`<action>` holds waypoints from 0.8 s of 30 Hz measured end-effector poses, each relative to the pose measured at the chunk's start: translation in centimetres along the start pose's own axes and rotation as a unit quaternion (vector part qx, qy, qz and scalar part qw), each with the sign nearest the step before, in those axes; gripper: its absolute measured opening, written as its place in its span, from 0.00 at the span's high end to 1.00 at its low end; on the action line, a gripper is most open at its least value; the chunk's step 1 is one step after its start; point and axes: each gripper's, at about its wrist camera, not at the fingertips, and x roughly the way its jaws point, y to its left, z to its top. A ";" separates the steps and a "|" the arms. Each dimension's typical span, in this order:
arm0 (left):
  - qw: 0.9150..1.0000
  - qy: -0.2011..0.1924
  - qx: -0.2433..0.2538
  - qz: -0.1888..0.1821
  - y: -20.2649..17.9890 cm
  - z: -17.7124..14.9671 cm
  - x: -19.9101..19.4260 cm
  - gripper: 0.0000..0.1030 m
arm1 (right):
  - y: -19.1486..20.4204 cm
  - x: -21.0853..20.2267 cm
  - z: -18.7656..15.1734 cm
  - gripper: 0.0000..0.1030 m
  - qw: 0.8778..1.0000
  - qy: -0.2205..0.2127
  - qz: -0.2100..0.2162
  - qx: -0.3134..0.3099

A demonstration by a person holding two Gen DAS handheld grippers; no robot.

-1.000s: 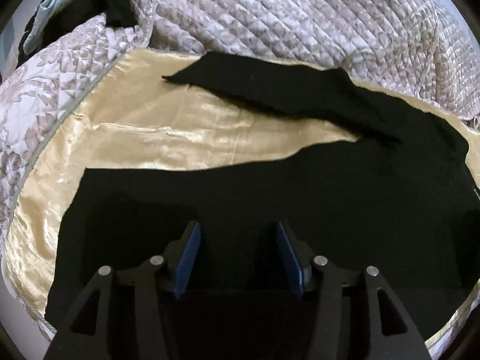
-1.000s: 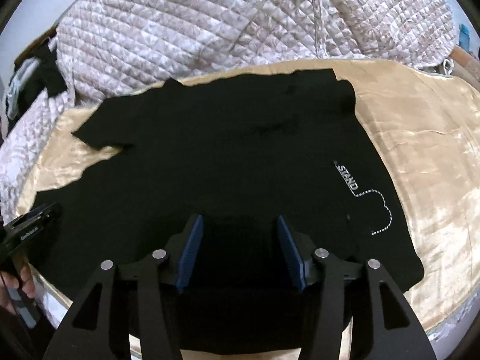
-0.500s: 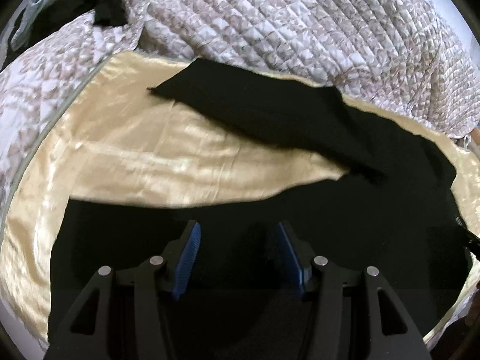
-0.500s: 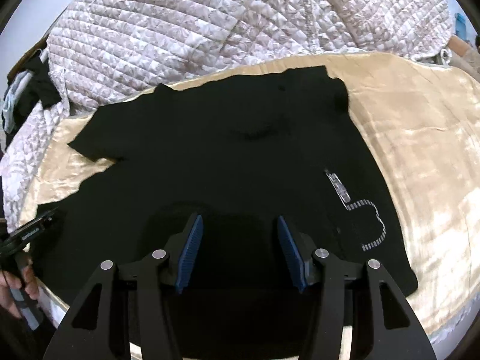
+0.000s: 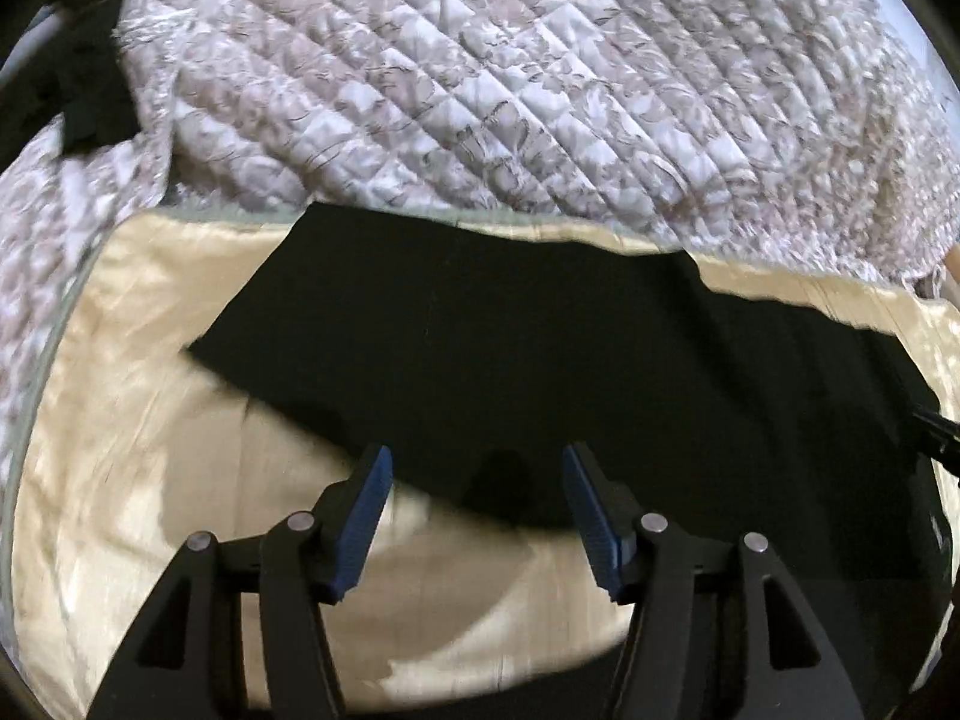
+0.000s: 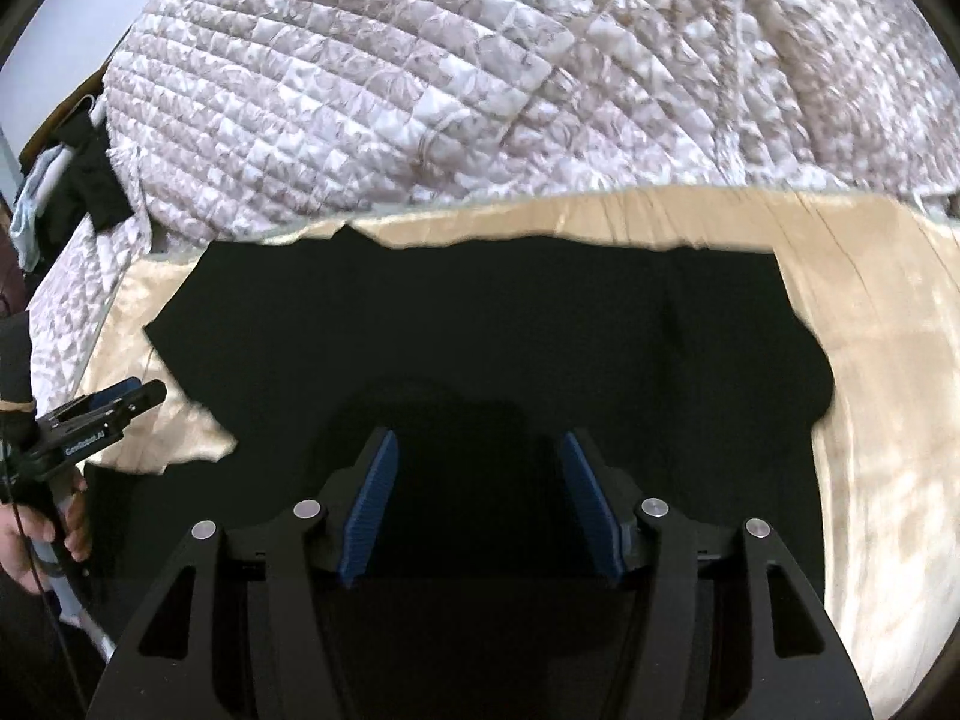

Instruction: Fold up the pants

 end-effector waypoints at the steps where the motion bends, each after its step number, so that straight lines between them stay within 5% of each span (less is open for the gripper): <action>1: 1.000 0.001 -0.002 0.000 0.0 0.8 0.7 0.39 | -0.1 0.5 0.7 0.38 1.000 0.001 -0.001 0.000; 9: 1.000 0.010 0.016 0.005 -1.2 6.2 6.4 0.30 | -1.4 5.1 6.2 0.37 1.000 -0.001 -0.029 0.010; 18: 0.999 0.007 0.037 0.030 -3.4 7.6 10.6 0.31 | -0.8 10.2 6.6 0.37 0.996 0.037 -0.076 -0.037; 19: 0.999 0.005 0.037 0.028 -3.5 7.6 10.6 0.36 | -0.7 10.2 6.5 0.46 0.995 0.034 -0.087 -0.041; 20: 0.999 0.005 0.040 0.016 -3.7 7.5 10.5 0.52 | -0.8 10.1 6.5 0.65 0.994 0.029 -0.093 -0.040; 22: 0.998 0.000 0.060 0.005 -4.9 7.0 10.2 0.80 | -1.2 10.0 6.6 0.87 0.996 0.034 -0.080 -0.027; 23: 0.997 -0.002 0.075 0.007 -5.8 6.8 10.1 0.95 | -1.2 9.9 6.5 0.90 0.996 0.034 -0.075 -0.026; 24: 0.996 -0.005 0.092 0.015 -6.7 6.5 9.9 0.99 | -0.9 9.9 6.4 0.91 0.996 0.031 -0.078 -0.031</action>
